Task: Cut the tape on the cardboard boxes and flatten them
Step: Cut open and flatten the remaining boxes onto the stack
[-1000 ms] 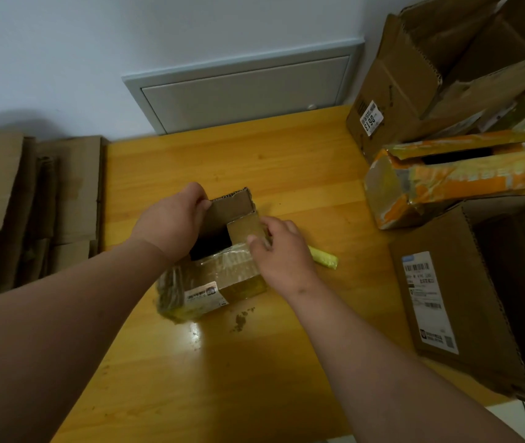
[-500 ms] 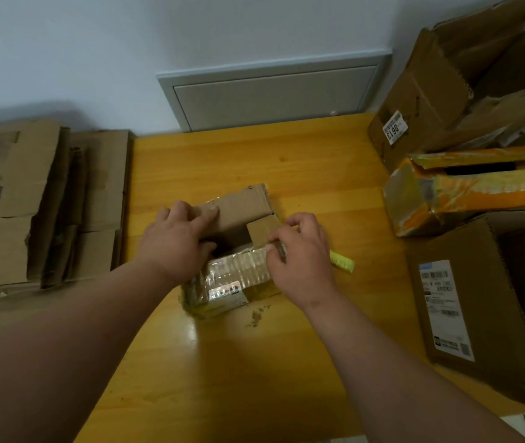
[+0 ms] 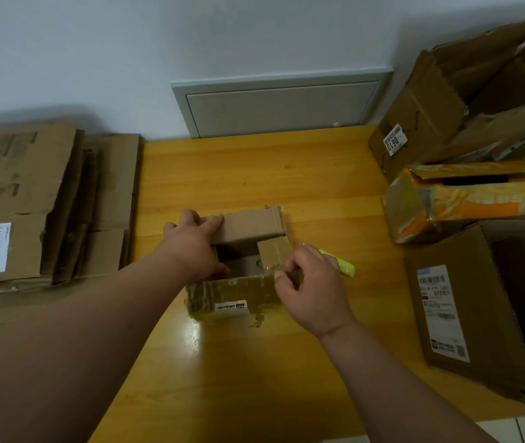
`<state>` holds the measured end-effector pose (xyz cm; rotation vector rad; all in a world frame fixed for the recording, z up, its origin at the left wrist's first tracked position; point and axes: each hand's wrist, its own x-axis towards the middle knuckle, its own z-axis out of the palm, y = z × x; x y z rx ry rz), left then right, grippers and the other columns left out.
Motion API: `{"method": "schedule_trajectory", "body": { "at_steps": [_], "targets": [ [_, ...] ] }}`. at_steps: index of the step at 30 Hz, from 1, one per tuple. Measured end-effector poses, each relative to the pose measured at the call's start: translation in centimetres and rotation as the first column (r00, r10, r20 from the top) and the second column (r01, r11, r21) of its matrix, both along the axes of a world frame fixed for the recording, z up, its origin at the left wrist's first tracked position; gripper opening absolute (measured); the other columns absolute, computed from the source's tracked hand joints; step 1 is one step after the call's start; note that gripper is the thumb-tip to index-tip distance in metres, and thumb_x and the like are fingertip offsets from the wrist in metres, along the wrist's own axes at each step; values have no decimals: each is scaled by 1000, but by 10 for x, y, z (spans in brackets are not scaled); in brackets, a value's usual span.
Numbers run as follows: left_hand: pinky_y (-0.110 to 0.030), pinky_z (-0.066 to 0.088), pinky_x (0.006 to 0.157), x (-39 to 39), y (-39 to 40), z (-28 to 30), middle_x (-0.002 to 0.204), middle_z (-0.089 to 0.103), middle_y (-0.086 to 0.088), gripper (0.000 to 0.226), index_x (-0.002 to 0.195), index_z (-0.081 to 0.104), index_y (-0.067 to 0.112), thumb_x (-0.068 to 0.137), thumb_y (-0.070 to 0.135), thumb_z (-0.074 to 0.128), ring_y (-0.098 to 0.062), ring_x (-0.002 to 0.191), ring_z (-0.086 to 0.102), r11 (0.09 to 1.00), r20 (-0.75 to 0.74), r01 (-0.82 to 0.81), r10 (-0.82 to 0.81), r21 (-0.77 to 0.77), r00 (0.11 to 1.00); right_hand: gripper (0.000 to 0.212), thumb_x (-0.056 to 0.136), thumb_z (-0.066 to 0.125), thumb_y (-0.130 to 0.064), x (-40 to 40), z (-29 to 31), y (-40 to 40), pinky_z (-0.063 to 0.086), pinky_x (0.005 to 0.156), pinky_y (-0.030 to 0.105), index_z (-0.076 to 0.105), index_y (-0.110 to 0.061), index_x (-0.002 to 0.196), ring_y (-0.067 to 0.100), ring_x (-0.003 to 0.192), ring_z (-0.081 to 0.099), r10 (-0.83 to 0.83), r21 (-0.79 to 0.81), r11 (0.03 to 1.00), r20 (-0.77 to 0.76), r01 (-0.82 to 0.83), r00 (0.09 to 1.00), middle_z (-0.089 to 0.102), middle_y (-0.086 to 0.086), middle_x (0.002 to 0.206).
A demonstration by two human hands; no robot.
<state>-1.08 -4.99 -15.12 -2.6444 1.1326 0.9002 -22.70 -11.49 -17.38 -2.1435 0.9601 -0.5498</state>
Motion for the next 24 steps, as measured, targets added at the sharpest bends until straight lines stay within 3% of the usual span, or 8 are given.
{"method": "schedule_trajectory", "body": {
  "at_steps": [2, 4, 7, 10, 12, 16, 20, 24],
  "targets": [
    [-44, 42, 102, 1, -3, 4, 144, 18, 4, 97, 151, 21, 48, 76, 41, 81, -30, 125, 30, 999, -39, -35, 35, -19, 999, 32, 85, 57, -35, -1, 4, 0, 40, 71, 29, 39, -26, 60, 10, 59, 42, -56, 90, 995, 79, 49, 995, 40, -10, 62],
    [-42, 45, 102, 4, -5, 9, 146, 22, 3, 84, 150, 30, 45, 81, 30, 74, -29, 127, 35, 992, -121, -100, 90, -79, 988, 47, 90, 59, -35, -2, 7, -4, 33, 55, 30, 36, -25, 49, 10, 51, 38, -136, 232, 966, 84, 114, 987, 36, -8, 52],
    [-34, 49, 90, 10, -5, 16, 148, 31, -1, 63, 145, 44, 38, 89, 15, 61, -28, 123, 45, 956, -210, -216, 174, -200, 962, 45, 88, 67, -25, -3, 10, -17, 34, 54, 36, 45, -9, 52, 10, 54, 43, -122, 446, 877, -156, 180, 980, 51, 7, 54],
    [-28, 49, 58, 14, -2, 23, 149, 40, -9, 56, 142, 51, 35, 94, 5, 48, -23, 87, 59, 922, -228, -279, 221, -268, 948, 25, 79, 71, -22, 4, 15, -24, 38, 56, 30, 51, -16, 64, 18, 64, 51, 41, 519, 833, -402, 191, 915, 56, 3, 67],
    [-31, 51, 49, 14, 0, 28, 144, 48, -13, 59, 143, 49, 37, 95, 3, 44, -25, 72, 60, 916, -255, -312, 249, -251, 934, 21, 77, 75, -20, 12, 18, -24, 48, 64, 32, 54, -22, 76, 17, 75, 58, 98, 531, 826, -469, 192, 878, 62, 0, 82],
    [-44, 59, 70, 8, 4, 35, 131, 51, -12, 67, 150, 35, 42, 97, 0, 38, -32, 85, 61, 930, -298, -320, 258, -183, 919, 51, 69, 82, -40, 27, 14, -18, 46, 65, 30, 47, -24, 103, 20, 92, 58, 66, 412, 880, -600, 237, 797, 53, 1, 114],
    [-47, 59, 73, 2, 5, 41, 98, 50, -2, 70, 153, 26, 40, 98, -1, 35, -35, 89, 61, 955, -256, -254, 211, -150, 943, 100, 57, 81, -66, 40, 8, -13, 46, 72, 37, 29, -27, 132, 27, 114, 52, -8, 293, 910, -698, 295, 716, 36, 3, 132],
    [-48, 60, 75, -2, 8, 48, 125, 53, -13, 72, 153, 24, 41, 98, -4, 34, -36, 92, 62, 965, -240, -222, 184, -142, 953, 98, 57, 84, -60, 47, 8, -10, 50, 71, 39, 21, -27, 123, 29, 106, 54, -8, 258, 922, -733, 289, 681, 34, 4, 125]
  ]
}}
